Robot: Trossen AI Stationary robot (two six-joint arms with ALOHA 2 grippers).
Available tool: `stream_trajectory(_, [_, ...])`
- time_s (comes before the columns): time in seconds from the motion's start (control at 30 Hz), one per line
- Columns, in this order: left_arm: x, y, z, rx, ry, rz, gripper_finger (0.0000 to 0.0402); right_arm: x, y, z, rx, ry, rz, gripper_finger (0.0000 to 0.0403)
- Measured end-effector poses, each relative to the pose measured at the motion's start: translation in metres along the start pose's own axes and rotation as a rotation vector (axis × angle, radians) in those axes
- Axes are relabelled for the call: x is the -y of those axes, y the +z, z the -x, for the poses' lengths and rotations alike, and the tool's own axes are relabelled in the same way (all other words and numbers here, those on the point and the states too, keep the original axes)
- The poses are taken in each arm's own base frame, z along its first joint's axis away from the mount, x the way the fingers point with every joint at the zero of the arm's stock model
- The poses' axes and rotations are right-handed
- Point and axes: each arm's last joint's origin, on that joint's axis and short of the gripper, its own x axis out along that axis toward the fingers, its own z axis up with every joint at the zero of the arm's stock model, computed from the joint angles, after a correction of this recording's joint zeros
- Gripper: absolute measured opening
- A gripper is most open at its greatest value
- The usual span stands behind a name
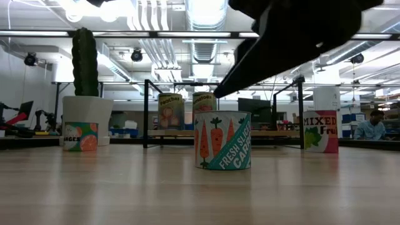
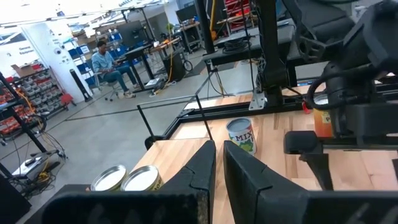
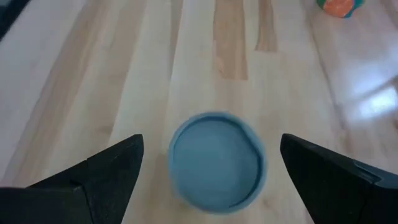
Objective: Pick and place cans onto a shelf
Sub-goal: Put the canned sliced carrots on the shelf
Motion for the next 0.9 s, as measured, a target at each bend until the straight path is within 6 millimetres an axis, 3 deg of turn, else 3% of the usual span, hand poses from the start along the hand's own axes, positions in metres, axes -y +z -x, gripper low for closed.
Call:
stream_trajectory(0.4, [0.0,-0.001,0.0,-0.006,-0.001,-0.007,0.0013,0.008,0.012,-0.022,-0.233,0.026,-0.03,0.0368])
stream_trajectory(0.77, [0.0,-0.001,0.0,-0.006,-0.001,-0.007,0.0013,0.013,0.009,-0.029,-0.248,0.029,-0.045,0.0367])
stream_trajectory(0.9, [0.0,-0.001,0.0,-0.006,-0.001,-0.007,0.0013,0.014,0.009,-0.03,-0.253,0.048,-0.051,0.0346])
